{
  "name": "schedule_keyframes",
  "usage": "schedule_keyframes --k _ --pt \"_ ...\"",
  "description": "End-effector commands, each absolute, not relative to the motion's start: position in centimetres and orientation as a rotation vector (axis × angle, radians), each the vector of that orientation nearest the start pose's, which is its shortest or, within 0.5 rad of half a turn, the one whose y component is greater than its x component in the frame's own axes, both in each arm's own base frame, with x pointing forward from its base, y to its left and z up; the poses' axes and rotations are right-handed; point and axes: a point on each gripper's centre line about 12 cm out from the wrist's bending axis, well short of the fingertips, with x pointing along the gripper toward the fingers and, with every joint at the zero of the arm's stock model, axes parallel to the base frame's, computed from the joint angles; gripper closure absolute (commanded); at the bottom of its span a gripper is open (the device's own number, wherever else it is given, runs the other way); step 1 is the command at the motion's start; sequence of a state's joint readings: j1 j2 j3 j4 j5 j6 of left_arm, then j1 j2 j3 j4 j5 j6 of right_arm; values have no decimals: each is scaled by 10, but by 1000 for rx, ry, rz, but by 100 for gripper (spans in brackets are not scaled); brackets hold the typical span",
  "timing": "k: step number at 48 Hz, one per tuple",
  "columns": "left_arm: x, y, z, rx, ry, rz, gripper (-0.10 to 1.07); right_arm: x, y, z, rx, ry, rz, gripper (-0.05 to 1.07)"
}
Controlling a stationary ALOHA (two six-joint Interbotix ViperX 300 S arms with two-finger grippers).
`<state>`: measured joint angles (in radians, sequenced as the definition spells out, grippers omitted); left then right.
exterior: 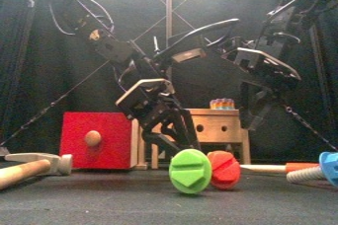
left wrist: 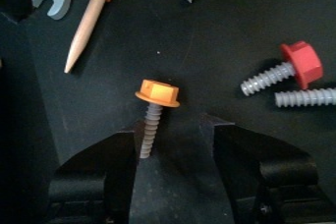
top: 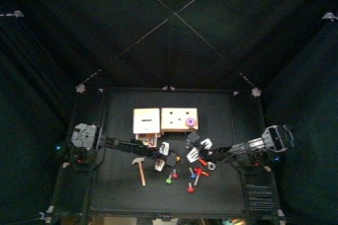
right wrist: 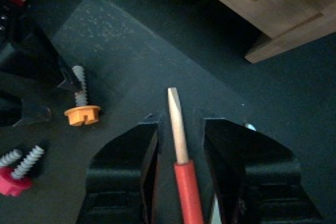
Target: Grab yellow screw
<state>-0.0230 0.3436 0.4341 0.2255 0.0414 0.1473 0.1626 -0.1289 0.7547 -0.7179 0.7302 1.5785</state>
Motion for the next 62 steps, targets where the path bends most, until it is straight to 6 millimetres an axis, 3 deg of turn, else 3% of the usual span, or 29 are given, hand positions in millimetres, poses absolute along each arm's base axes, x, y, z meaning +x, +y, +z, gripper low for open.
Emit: schedule_keyframes --k 1,9,25,43,62 --pt "461 0 103 348 772 -136 13 304 -3 167 536 878 -778 31" --pt "460 5 98 302 789 -113 15 303 -3 166 536 881 -779 31" --pt "452 2 92 277 834 -111 35 303 -3 166 535 880 -778 31" --pt "448 -14 143 275 734 -122 36 300 5 178 450 853 -734 31" --pt "440 -17 149 209 661 -106 36 278 4 191 429 791 -713 32"
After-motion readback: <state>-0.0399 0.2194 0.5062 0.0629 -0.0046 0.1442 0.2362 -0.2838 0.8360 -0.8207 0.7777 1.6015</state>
